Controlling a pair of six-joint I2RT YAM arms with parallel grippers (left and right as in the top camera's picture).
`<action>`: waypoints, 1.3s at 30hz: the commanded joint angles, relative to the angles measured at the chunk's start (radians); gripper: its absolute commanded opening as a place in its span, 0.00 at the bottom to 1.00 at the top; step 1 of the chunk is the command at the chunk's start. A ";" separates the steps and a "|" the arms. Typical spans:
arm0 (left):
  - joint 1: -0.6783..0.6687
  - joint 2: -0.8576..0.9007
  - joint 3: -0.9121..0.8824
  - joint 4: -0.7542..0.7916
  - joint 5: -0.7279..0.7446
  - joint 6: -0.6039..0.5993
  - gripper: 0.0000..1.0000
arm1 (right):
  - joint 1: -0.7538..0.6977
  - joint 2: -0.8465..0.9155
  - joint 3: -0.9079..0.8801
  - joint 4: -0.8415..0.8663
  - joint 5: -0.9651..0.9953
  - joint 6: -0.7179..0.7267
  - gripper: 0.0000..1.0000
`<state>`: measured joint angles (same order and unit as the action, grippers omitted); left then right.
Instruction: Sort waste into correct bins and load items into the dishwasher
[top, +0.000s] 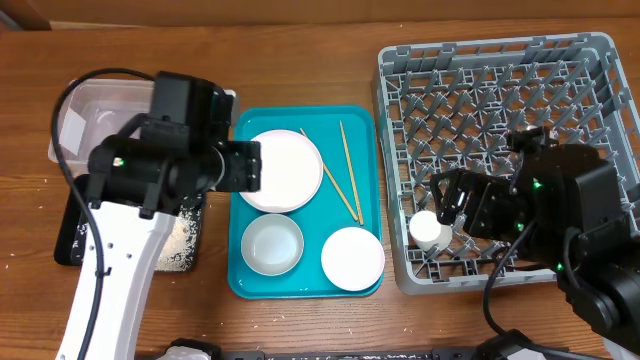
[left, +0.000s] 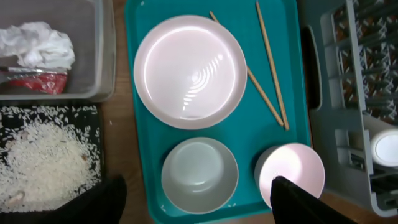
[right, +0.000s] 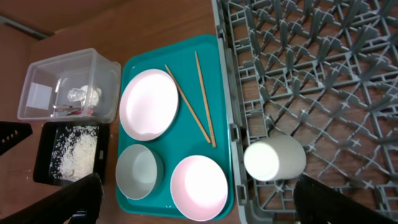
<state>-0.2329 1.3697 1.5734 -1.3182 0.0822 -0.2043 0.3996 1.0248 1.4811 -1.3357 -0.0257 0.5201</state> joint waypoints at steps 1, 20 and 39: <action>-0.028 0.003 0.005 -0.023 -0.008 -0.039 0.72 | -0.002 0.018 0.016 -0.006 0.009 0.004 1.00; -0.232 -0.288 0.005 -0.104 -0.115 -0.196 1.00 | -0.002 0.138 0.016 -0.005 0.009 0.004 1.00; -0.026 -0.627 -0.559 0.728 0.076 0.160 1.00 | -0.002 0.262 0.016 -0.005 0.009 0.004 1.00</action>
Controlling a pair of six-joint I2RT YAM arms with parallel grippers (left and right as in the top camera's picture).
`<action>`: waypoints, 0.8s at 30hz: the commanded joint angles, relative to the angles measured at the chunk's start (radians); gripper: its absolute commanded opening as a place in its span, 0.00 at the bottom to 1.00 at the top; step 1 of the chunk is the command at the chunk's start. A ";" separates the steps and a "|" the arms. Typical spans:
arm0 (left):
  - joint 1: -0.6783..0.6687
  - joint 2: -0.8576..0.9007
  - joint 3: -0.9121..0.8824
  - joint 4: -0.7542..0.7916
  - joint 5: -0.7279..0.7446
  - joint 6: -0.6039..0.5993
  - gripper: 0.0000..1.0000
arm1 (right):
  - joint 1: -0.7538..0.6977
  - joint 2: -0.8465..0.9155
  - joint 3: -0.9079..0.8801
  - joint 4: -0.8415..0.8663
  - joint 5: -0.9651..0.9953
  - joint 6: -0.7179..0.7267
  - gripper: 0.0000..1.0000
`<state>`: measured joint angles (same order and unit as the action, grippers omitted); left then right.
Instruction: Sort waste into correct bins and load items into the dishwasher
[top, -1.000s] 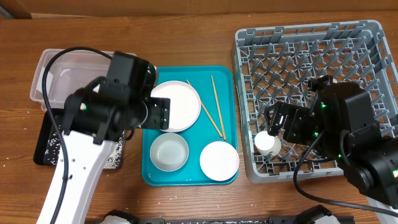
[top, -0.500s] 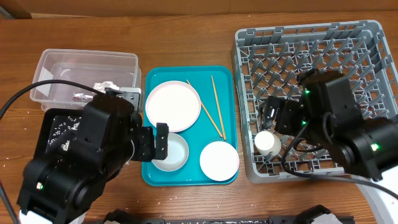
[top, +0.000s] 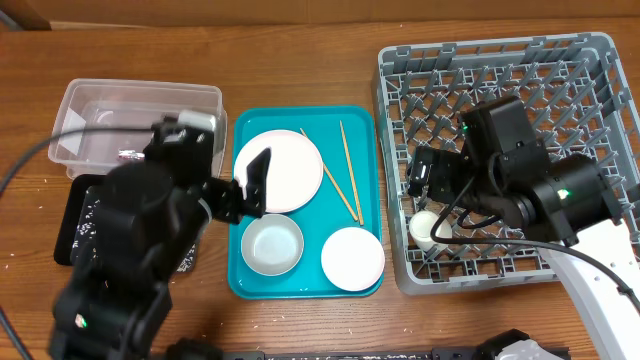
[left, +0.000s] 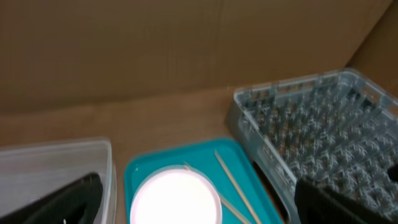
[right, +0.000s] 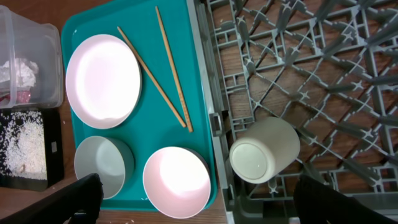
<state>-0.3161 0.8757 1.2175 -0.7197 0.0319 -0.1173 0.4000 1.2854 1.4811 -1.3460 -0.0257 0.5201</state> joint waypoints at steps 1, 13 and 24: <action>0.066 -0.196 -0.299 0.205 0.124 0.076 1.00 | -0.003 0.002 0.016 0.005 0.009 0.004 1.00; 0.129 -0.868 -1.034 0.546 0.069 0.095 1.00 | -0.003 0.002 0.016 0.005 0.009 0.004 1.00; 0.139 -0.871 -1.213 0.650 0.062 0.095 1.00 | -0.003 0.002 0.016 0.005 0.009 0.004 1.00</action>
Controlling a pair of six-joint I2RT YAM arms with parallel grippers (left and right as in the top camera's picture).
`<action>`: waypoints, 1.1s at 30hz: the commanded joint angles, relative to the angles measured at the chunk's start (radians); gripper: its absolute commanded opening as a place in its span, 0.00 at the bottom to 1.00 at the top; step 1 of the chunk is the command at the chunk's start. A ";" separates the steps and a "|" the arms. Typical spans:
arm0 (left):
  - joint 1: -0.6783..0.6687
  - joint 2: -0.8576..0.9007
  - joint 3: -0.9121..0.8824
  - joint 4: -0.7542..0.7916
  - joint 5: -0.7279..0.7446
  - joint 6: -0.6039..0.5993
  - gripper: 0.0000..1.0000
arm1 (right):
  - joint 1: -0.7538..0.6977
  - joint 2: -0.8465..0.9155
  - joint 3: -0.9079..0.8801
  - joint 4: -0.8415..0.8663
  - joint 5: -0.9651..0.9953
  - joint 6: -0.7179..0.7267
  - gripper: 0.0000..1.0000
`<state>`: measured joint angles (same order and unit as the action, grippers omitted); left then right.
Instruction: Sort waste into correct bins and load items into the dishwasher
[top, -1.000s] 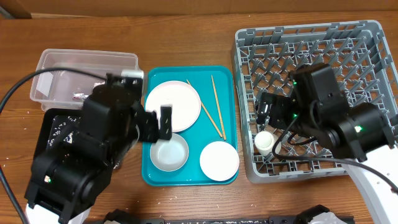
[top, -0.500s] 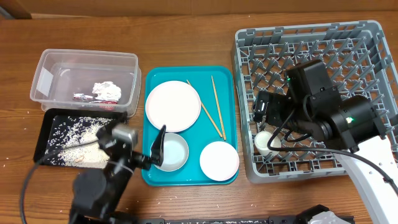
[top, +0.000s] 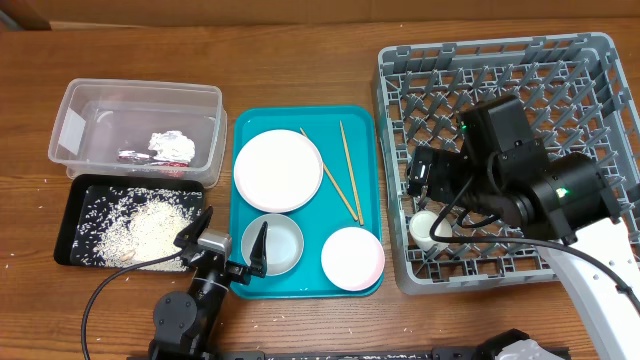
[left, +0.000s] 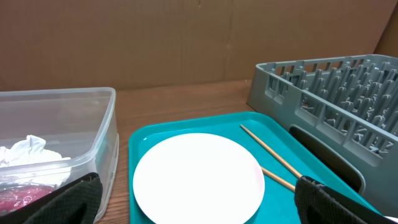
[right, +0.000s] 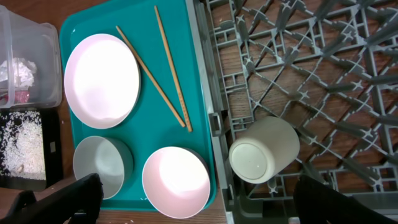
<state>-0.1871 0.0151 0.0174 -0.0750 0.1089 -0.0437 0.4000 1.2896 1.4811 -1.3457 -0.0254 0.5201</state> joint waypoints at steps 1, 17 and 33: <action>0.010 -0.011 -0.013 0.005 -0.015 0.022 1.00 | -0.003 -0.002 0.016 0.005 0.008 0.004 1.00; 0.010 -0.011 -0.013 0.005 -0.015 0.022 1.00 | 0.005 0.003 0.012 0.179 -0.236 -0.007 1.00; 0.010 -0.010 -0.013 0.005 -0.015 0.022 1.00 | 0.477 0.505 -0.097 0.463 -0.046 0.191 0.57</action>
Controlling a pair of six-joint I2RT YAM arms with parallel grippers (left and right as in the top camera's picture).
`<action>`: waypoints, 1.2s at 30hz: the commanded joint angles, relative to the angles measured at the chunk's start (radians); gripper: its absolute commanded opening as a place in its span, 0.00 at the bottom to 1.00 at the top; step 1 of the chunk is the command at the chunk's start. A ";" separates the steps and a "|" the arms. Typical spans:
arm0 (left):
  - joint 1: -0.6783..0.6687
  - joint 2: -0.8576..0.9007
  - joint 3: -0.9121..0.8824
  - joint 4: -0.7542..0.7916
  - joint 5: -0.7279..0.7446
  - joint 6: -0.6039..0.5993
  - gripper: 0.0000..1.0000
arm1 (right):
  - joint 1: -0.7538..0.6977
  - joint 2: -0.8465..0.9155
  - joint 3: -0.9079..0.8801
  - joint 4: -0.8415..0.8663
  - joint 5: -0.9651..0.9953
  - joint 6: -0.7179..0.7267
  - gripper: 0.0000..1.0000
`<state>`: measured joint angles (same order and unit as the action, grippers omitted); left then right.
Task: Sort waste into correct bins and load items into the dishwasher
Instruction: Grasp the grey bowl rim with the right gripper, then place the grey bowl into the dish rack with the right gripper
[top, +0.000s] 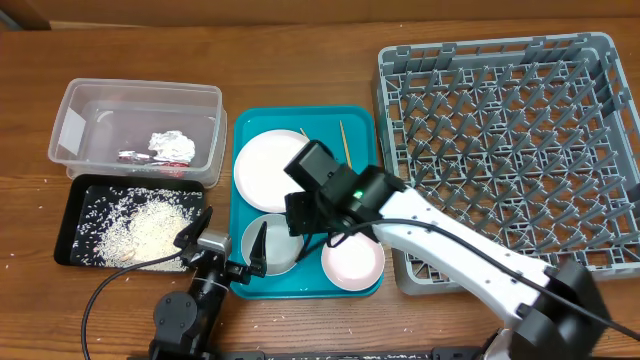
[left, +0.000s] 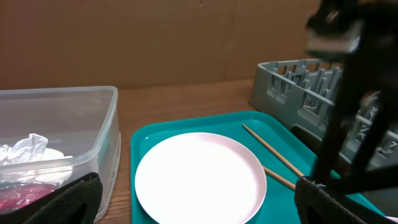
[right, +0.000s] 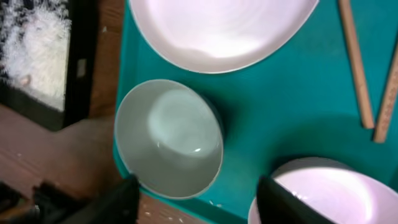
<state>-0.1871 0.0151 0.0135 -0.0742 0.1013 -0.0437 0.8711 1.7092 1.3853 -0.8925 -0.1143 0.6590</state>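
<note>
A teal tray (top: 355, 125) holds a white plate (top: 270, 165), a grey bowl (right: 169, 137), a small white bowl (right: 323, 193) and two chopsticks (right: 357, 62). My right gripper (right: 202, 200) hangs open just above the tray. One finger is at the grey bowl's near rim and the other is by the white bowl, and it holds nothing. My left gripper (left: 199, 205) rests open and empty at the table's front edge, facing the plate (left: 199, 177). The grey rack (top: 500, 130) stands to the right. No cup shows in it; the right arm covers its front left corner.
A clear bin (top: 135, 125) with crumpled waste stands at the back left. A black tray of rice (top: 130, 225) lies in front of it. The right arm's links stretch across the tray's right side and the rack's front left corner.
My right arm was above the rack's front left corner and is now low over the tray at the grey bowl, still open. The left arm has not moved.
At first my left arm hovered over the bins and tray, and my right arm over a cup lying in the rack. Then the left arm stood further forward, and then low at the front edge. The right gripper, open throughout, is now over the tray.
</note>
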 joint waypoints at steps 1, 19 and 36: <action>0.010 -0.010 -0.009 0.005 -0.007 0.022 1.00 | 0.006 0.103 -0.001 0.010 0.037 0.052 0.57; 0.010 -0.010 -0.009 0.005 -0.007 0.022 1.00 | 0.058 0.222 -0.039 0.094 0.002 0.075 0.08; 0.010 -0.010 -0.009 0.005 -0.008 0.022 1.00 | -0.158 -0.337 0.010 -0.181 0.414 -0.124 0.04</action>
<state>-0.1871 0.0151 0.0132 -0.0738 0.1009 -0.0437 0.7933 1.4536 1.3701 -1.0550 0.2150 0.6231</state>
